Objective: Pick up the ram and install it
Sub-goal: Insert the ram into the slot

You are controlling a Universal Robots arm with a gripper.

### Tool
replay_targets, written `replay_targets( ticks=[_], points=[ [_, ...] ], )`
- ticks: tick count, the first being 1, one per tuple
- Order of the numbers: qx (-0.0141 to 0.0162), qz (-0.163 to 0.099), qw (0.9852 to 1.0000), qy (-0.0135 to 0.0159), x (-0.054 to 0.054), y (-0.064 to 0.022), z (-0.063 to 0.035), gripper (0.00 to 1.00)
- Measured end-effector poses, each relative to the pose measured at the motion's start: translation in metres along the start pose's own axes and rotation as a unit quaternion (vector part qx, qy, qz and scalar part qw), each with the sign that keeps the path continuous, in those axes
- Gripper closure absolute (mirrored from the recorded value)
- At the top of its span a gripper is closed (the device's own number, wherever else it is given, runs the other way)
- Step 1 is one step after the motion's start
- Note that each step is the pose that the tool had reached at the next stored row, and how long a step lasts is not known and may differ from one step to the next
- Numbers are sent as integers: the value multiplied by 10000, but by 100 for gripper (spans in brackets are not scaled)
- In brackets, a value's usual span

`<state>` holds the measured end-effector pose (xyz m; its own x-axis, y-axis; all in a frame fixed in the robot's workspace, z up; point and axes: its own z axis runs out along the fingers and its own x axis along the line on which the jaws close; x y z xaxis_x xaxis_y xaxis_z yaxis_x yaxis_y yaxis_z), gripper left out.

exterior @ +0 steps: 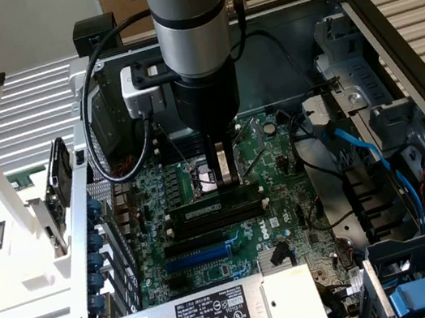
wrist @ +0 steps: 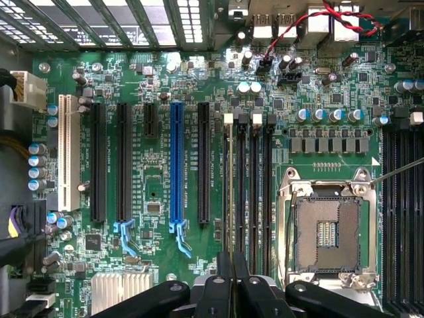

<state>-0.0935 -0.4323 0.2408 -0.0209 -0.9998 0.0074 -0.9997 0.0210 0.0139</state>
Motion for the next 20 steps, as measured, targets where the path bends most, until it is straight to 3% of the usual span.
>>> replay_targets(
  ticks=[10,20],
  points=[
    [-3,0,10000,1,-12,33,16,88],
    [-4,0,10000,2,-22,3,18,88]
  ],
)
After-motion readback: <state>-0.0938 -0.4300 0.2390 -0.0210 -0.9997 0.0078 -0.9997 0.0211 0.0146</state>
